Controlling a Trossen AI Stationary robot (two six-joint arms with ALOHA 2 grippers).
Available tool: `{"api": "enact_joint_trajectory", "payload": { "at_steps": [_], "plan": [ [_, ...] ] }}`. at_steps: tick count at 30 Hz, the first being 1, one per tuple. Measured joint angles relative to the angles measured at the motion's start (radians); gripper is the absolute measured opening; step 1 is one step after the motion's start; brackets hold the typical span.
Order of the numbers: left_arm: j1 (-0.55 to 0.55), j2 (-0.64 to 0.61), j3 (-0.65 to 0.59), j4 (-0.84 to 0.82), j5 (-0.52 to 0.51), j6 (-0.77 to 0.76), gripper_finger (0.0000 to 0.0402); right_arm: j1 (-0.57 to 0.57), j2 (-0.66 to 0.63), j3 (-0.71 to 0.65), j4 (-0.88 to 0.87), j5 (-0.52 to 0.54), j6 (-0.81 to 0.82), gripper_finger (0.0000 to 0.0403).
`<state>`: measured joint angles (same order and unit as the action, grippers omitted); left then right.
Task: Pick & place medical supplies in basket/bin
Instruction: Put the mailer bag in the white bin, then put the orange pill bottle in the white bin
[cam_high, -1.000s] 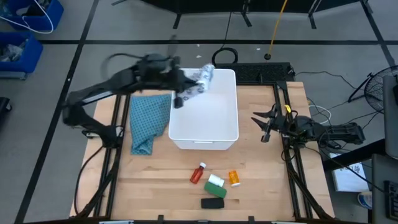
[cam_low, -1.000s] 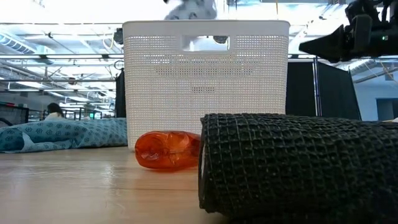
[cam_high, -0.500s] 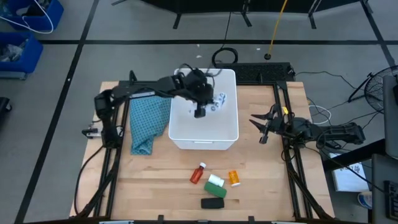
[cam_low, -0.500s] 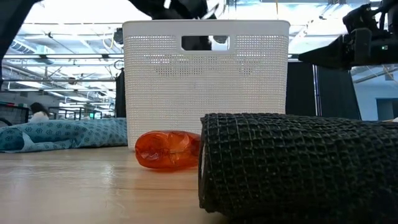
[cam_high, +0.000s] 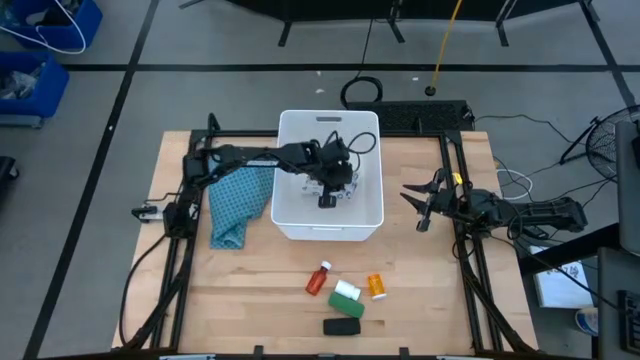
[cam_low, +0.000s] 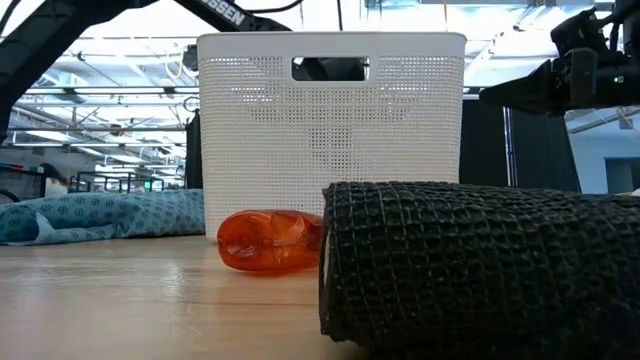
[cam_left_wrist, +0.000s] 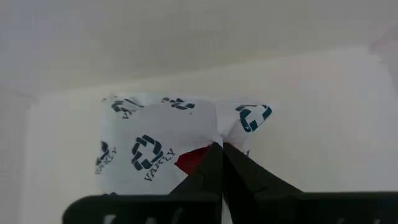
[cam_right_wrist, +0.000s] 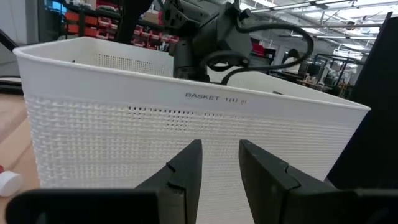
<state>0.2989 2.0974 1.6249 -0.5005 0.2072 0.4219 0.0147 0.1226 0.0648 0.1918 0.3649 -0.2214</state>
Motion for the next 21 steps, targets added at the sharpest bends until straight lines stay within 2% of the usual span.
{"api": "enact_joint_trajectory", "payload": {
  "at_steps": [3, 7, 11, 14, 18, 21],
  "plan": [
    [0.0, -0.013, 0.001, 0.006, 0.031, 0.001, 0.0042, 0.0, 0.0, -0.001, -0.002, 0.0, 0.003, 0.01],
    [-0.001, -0.038, 0.001, -0.003, 0.061, -0.022, 0.0103, 0.0, 0.0, -0.001, -0.012, 0.0, 0.026, 0.01],
    [-0.005, -0.105, 0.001, -0.031, 0.004, -0.027, 0.0174, 0.0, 0.0, -0.001, -0.011, 0.0, 0.026, 0.01],
    [-0.023, -0.222, 0.0, -0.087, -0.041, 0.002, 0.0208, 0.0, 0.0, -0.001, -0.02, 0.0, 0.026, 0.01],
    [-0.071, -0.435, 0.001, -0.178, -0.074, 0.002, 0.0206, 0.0, 0.0, -0.002, -0.02, 0.0, 0.025, 0.01],
    [-0.108, -0.589, -0.017, -0.274, -0.069, 0.002, 0.0155, 0.0, 0.0, -0.002, -0.017, -0.002, 0.011, 0.01]
  ]
}}
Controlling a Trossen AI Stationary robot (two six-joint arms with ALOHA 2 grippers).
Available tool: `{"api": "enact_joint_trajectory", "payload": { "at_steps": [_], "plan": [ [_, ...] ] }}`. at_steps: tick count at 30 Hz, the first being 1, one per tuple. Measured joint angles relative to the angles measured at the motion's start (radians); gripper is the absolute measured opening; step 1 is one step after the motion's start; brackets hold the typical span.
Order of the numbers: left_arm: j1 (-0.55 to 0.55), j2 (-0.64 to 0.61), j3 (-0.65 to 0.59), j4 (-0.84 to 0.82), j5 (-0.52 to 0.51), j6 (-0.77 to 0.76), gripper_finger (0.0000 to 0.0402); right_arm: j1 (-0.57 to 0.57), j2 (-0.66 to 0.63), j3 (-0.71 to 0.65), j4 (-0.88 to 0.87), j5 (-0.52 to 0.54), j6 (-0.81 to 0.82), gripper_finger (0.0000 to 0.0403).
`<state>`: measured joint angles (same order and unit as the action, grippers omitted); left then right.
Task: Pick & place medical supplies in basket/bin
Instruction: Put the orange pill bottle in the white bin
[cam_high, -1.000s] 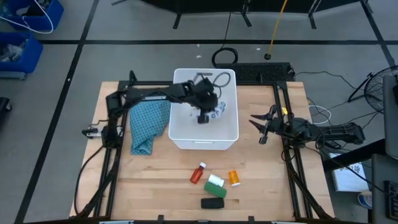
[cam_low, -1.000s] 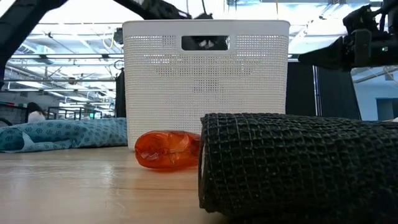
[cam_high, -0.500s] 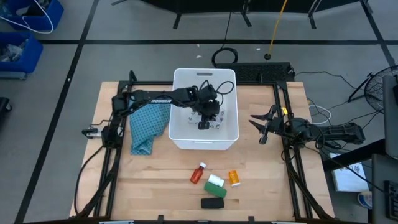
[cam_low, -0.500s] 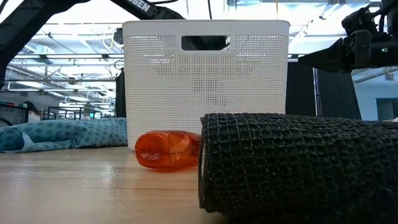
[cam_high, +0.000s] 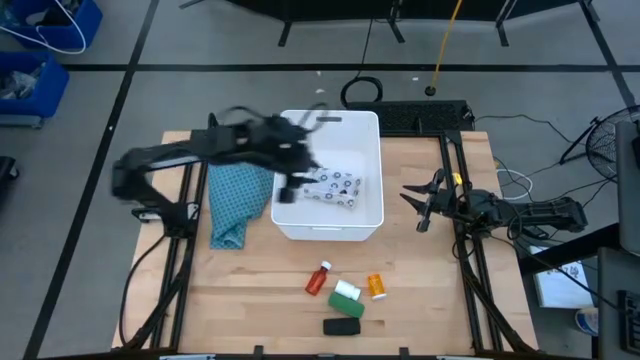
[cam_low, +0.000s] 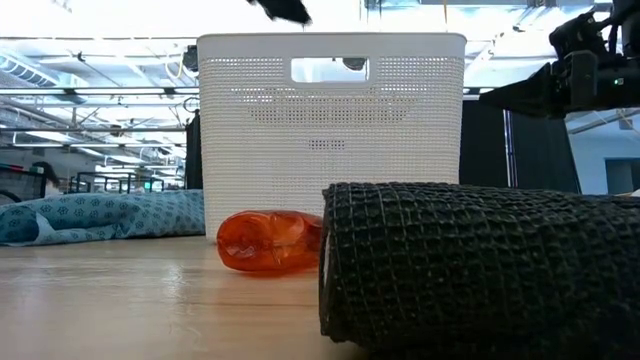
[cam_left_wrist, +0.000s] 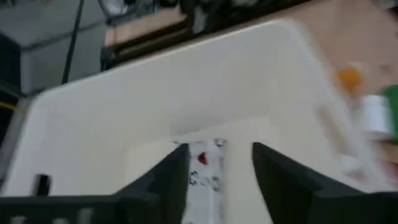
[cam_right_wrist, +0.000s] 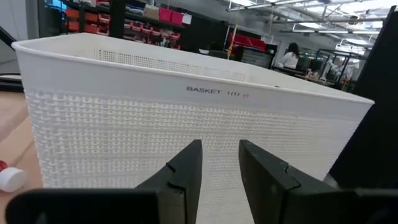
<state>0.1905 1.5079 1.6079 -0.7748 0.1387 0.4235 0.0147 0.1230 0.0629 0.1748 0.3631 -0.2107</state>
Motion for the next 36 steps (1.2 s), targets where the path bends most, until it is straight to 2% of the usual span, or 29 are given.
{"api": "enact_joint_trajectory", "payload": {
  "at_steps": [4, 5, 8, 12, 14, 17, 20, 22, 25, 32, 36],
  "plan": [
    [-0.04, -0.2, -0.173, 0.029, 0.009, -0.026, 0.0035, 0.0, 0.0, 0.0, 0.0, -0.001, -0.042, 0.01],
    [-0.045, -0.25, -0.243, 0.053, 0.034, -0.048, 0.0019, 0.0, 0.0, 0.0, 0.0, -0.001, -0.042, 0.01],
    [-0.048, -0.413, -0.512, 0.185, 0.121, -0.151, 0.0014, 0.0, 0.0, 0.0, 0.0, -0.001, -0.044, 0.01],
    [-0.074, -0.584, -0.906, 0.601, 0.144, -0.3, 0.0004, 0.0, 0.0, -0.001, 0.001, -0.001, -0.038, 0.01],
    [-0.084, -0.638, -1.073, 0.878, 0.096, -0.357, 0.0005, 0.0, 0.0, -0.001, 0.001, -0.001, -0.038, 0.01],
    [-0.098, -0.671, -1.287, 1.257, 0.015, -0.363, 0.0003, 0.0, 0.0, -0.001, 0.005, -0.001, -0.038, 0.01],
    [-0.114, -0.668, -1.453, 1.542, -0.011, -0.316, 0.0003, 0.0, 0.0, -0.001, 0.017, -0.001, -0.037, 0.01],
    [-0.113, -0.665, -1.531, 1.647, -0.032, -0.283, 0.0002, 0.0, 0.0, -0.001, 0.021, -0.001, -0.037, 0.01],
    [-0.111, -0.657, -1.599, 1.682, -0.045, -0.269, 0.0002, 0.0, 0.0, -0.001, 0.038, -0.002, -0.034, 0.01],
    [-0.112, -0.636, -1.591, 1.629, -0.116, -0.246, 0.0003, 0.0, 0.0, -0.001, 0.034, -0.01, -0.026, 0.01],
    [-0.112, -0.636, -1.589, 1.627, -0.167, -0.249, 0.001, 0.001, 0.016, 0.027, 0.02, -0.113, -0.027, 0.01]
  ]
}}
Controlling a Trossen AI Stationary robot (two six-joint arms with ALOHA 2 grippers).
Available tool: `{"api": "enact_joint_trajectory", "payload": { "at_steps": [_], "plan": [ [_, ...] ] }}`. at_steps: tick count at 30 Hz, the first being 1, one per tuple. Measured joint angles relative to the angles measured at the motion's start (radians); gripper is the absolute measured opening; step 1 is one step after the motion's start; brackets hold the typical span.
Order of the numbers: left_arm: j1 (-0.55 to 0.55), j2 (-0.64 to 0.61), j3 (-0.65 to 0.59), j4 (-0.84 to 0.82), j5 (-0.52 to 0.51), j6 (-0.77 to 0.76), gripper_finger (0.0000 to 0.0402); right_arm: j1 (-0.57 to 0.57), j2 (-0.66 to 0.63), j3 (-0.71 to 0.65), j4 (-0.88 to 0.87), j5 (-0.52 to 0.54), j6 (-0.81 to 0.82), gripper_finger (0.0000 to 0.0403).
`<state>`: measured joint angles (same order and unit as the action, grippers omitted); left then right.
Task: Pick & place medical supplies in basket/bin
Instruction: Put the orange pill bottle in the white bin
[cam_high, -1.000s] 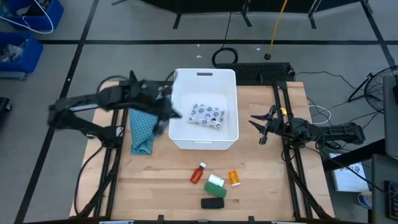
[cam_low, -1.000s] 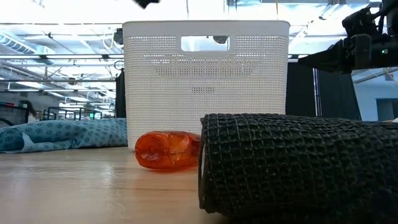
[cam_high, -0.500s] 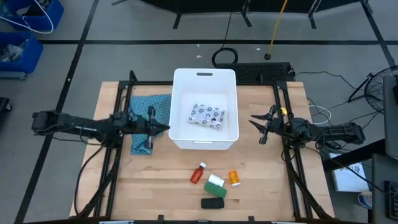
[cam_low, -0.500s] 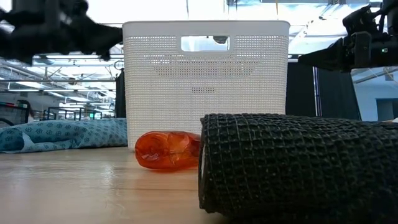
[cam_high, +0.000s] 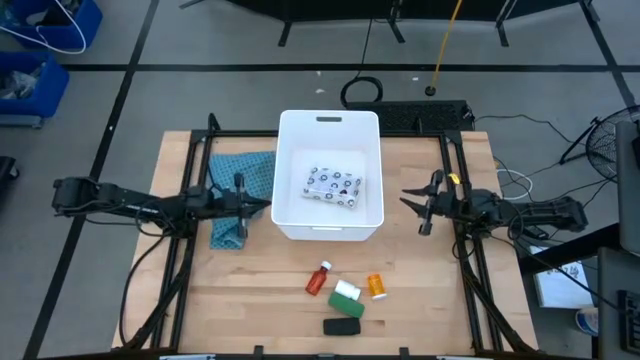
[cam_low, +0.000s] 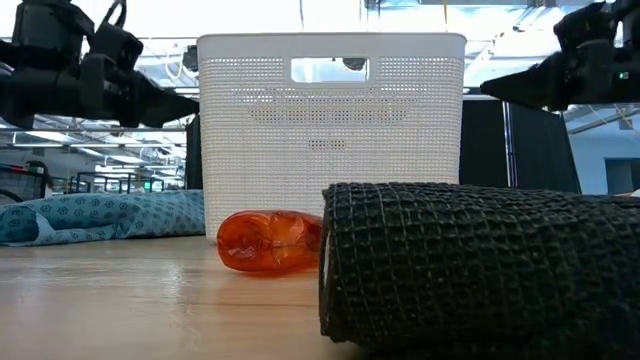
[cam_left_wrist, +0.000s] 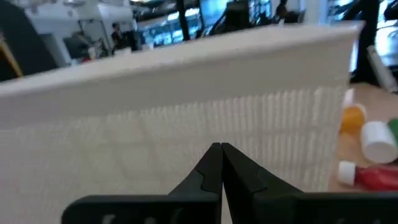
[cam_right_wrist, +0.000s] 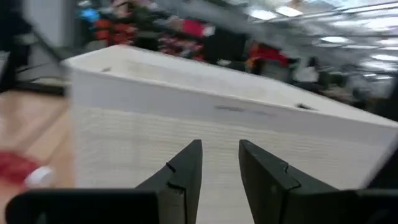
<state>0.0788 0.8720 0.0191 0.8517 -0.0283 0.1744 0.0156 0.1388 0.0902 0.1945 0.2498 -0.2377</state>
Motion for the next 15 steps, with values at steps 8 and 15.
{"api": "enact_joint_trajectory", "payload": {
  "at_steps": [8, 15],
  "plan": [
    [0.0, -0.002, 0.0, 0.019, -0.001, -0.013, 0.0014, 0.118, 0.209, 0.3, -0.089, -0.068, -0.067, 0.01],
    [0.0, -0.001, 0.0, 0.027, -0.001, -0.026, 0.0008, 0.367, 0.614, 0.691, -0.457, 0.179, -0.032, 0.01]
  ]
}}
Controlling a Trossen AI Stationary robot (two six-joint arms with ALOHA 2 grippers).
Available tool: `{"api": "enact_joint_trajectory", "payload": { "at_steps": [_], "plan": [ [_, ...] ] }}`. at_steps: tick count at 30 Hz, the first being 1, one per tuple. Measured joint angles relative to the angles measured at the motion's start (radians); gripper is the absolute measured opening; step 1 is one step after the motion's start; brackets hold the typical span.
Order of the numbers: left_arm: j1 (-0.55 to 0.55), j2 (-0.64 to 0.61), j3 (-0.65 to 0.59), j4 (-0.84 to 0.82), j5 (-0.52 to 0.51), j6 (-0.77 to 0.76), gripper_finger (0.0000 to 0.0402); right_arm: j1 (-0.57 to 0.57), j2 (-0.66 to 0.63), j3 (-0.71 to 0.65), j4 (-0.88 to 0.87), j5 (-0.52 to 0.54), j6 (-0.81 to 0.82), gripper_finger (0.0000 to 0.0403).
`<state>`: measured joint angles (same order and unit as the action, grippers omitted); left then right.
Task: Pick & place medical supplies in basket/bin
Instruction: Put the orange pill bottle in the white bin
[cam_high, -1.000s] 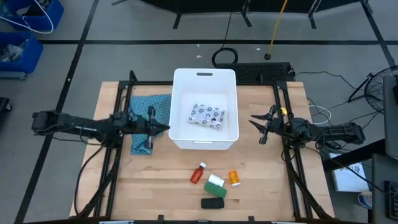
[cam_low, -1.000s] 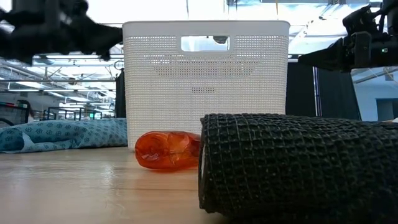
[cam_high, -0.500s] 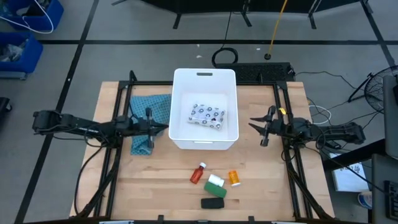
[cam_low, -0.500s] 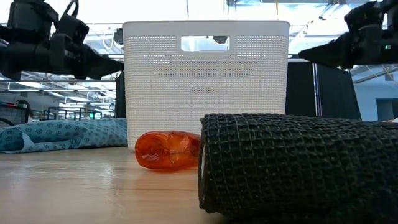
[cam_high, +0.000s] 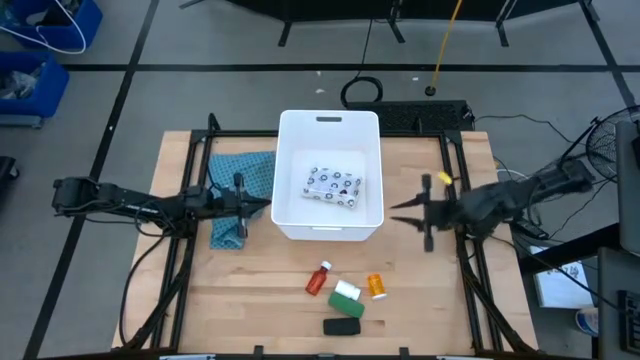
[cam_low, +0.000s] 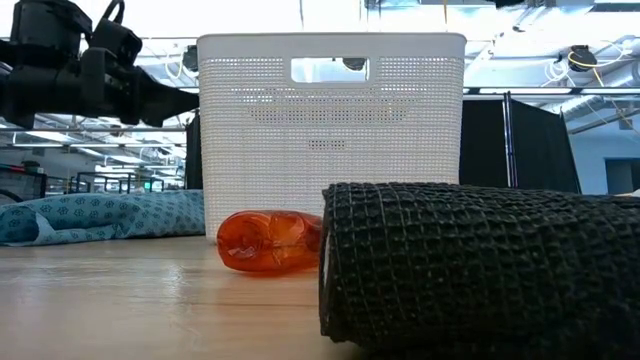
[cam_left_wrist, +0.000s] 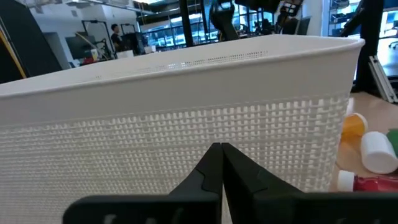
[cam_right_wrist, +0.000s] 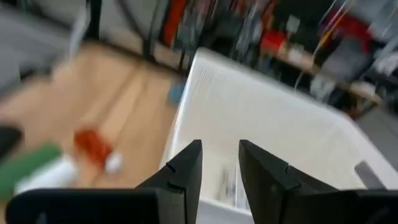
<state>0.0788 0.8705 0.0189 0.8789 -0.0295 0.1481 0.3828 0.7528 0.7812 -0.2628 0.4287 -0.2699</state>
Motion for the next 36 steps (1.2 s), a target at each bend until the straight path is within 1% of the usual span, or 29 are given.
{"api": "enact_joint_trajectory", "payload": {
  "at_steps": [2, 4, 6, 8, 11, 14, 16, 18, 22, 24, 26, 29, 32, 36],
  "plan": [
    [0.0, 0.0, 0.0, 0.005, -0.002, 0.001, 0.0018, 0.064, 0.119, 0.107, -0.153, 0.106, 0.052, 0.01],
    [0.0, 0.0, 0.0, 0.007, -0.004, 0.0, 0.0026, 0.112, 0.222, 0.198, -0.293, 0.207, 0.164, 0.01],
    [0.0, 0.0, 0.0, 0.007, -0.006, 0.0, 0.0032, 0.142, 0.318, 0.278, -0.408, 0.25, 0.302, 0.01],
    [0.0, 0.0, 0.0, 0.009, -0.007, 0.0, 0.0036, 0.171, 0.403, 0.351, -0.503, 0.245, 0.444, 0.01],
    [0.0, 0.0, 0.0, 0.009, -0.007, -0.008, 0.0036, 0.209, 0.514, 0.436, -0.599, 0.233, 0.656, 0.01],
    [0.0, 0.0, 0.0, 0.009, -0.007, -0.022, 0.0033, 0.231, 0.594, 0.476, -0.657, 0.208, 0.832, 0.01],
    [0.0, 0.0, 0.0, 0.01, -0.007, -0.022, 0.003, 0.235, 0.627, 0.479, -0.667, 0.144, 0.951, 0.01],
    [0.0, 0.0, 0.0, 0.013, -0.007, -0.023, 0.0025, 0.233, 0.649, 0.479, -0.678, 0.092, 1.108, 0.01],
    [0.0, 0.0, 0.001, 0.016, -0.007, -0.022, 0.0011, 0.232, 0.682, 0.479, -0.741, 0.062, 1.392, 0.01],
    [0.0, 0.0, 0.001, 0.017, -0.007, -0.022, 0.0005, 0.22, 0.695, 0.479, -0.786, 0.021, 1.5, 0.0103],
    [0.0, 0.0, 0.001, 0.02, -0.007, -0.022, 0.0003, 0.199, 0.711, 0.48, -0.819, -0.029, 1.533, 0.0113],
    [0.0, 0.0, 0.001, 0.05, -0.007, -0.022, 0.0013, 0.172, 0.735, 0.473, -0.823, -0.085, 1.524, 0.0142],
    [0.0, 0.0, 0.001, 0.072, -0.007, -0.021, 0.0027, 0.144, 0.752, 0.46, -0.77, -0.147, 1.47, 0.0185],
    [0.0, 0.0, 0.002, 0.073, -0.007, 0.008, 0.0036, 0.112, 0.763, 0.431, -0.675, -0.245, 1.462, 0.0247]
  ]
}}
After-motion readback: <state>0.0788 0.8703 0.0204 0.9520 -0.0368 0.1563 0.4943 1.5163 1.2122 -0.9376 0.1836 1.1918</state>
